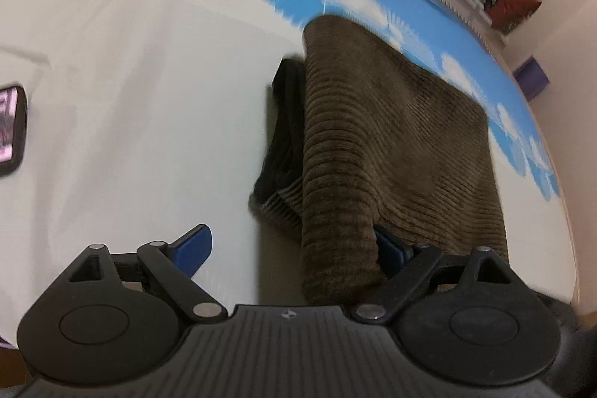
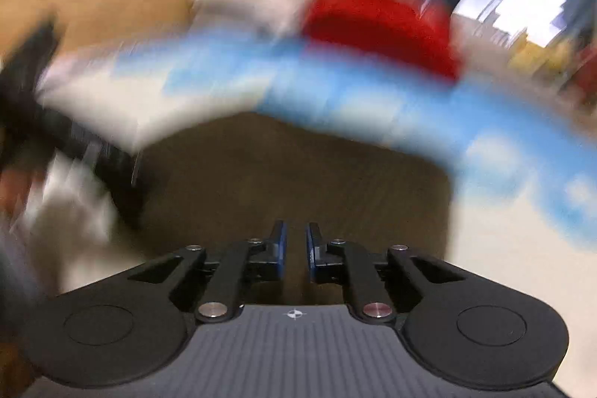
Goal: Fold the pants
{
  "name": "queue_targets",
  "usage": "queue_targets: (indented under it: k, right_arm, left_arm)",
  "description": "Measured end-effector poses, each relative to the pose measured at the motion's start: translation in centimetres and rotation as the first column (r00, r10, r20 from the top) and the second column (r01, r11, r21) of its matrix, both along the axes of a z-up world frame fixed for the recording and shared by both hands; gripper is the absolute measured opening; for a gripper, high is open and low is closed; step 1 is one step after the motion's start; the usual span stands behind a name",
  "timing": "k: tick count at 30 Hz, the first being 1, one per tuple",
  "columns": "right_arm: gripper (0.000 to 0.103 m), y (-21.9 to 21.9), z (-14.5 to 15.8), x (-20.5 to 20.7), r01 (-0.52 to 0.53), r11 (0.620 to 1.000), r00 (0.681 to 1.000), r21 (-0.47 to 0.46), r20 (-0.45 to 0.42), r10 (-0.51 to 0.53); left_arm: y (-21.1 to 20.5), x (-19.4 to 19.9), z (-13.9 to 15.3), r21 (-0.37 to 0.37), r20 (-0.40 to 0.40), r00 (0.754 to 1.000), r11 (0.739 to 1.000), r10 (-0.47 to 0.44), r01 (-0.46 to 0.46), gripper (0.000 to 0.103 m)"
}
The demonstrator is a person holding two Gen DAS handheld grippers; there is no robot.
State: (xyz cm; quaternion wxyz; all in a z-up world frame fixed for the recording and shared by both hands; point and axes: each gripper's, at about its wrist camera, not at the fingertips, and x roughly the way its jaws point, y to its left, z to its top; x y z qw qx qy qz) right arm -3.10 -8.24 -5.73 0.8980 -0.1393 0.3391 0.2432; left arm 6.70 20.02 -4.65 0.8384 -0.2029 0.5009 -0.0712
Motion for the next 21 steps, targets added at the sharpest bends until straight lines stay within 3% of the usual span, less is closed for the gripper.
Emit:
queue_targets:
  k: [1, 3, 7, 10, 12, 14, 15, 16, 18, 21]
  right_arm:
    - [0.012, 0.6, -1.2, -1.8, -0.031, 0.998, 0.992, -0.059, 0.117, 0.038]
    - [0.011, 1.9, -2.0, -3.6, -0.072, 0.979, 0.969, -0.191, 0.218, 0.114]
    - [0.011, -0.4, 1.4, -2.1, -0.029, 0.999, 0.991, -0.028, 0.133, 0.032]
    - [0.022, -3.1, 5.1, -0.1, 0.081, 0.994, 0.98, 0.076, 0.174, -0.093]
    - [0.026, -4.5, 5.0, 2.0, 0.126, 0.99, 0.98, 0.071, 0.147, -0.135]
    - [0.027, -4.3, 2.1, 4.2, 0.125, 0.992, 0.992, -0.031, -0.002, -0.125]
    - [0.027, -4.0, 0.7, 4.2, 0.114, 0.992, 0.993, -0.056, -0.001, -0.114]
    - [0.026, -3.5, -0.1, 3.5, 0.094, 0.992, 0.994, -0.087, 0.068, -0.088]
    - [0.026, -2.2, 0.5, 2.9, 0.05, 0.983, 0.992, -0.176, 0.119, -0.029]
    - [0.029, -4.0, 3.7, 5.2, 0.089, 0.995, 0.994, -0.043, 0.066, -0.086]
  left_arm:
    - [0.1, -0.2, -0.4, 0.005, -0.007, 1.0, 1.0, 0.008, -0.008, 0.095]
    - [-0.1, -0.4, -0.5, 0.043, 0.007, 1.0, 0.999, 0.012, -0.012, 0.1]
    - [-0.5, -1.0, 1.0, 0.071, 0.033, 0.999, 0.997, 0.034, -0.036, 0.099]
    - [-0.6, -2.0, 4.2, 0.018, 0.186, 0.982, 0.999, 0.04, -0.044, 0.098]
    - [-1.2, -1.3, 4.9, 0.018, 0.235, 0.971, 0.999, 0.042, -0.048, 0.1]
    - [-2.2, -0.1, 3.4, 0.121, 0.168, 0.985, 0.991, 0.033, -0.053, 0.099]
    - [-2.6, 0.5, 1.6, 0.191, 0.099, 0.995, 0.981, 0.02, -0.038, 0.101]
    - [-2.4, 0.6, 0.5, 0.184, 0.062, 0.997, 0.982, 0.037, -0.047, 0.101]
    - [-1.1, 0.4, 0.7, 0.08, 0.018, 0.997, 0.993, 0.081, -0.082, 0.099]
    - [0.1, -0.2, 3.3, 0.035, 0.094, 0.985, 0.988, 0.145, -0.149, 0.098]
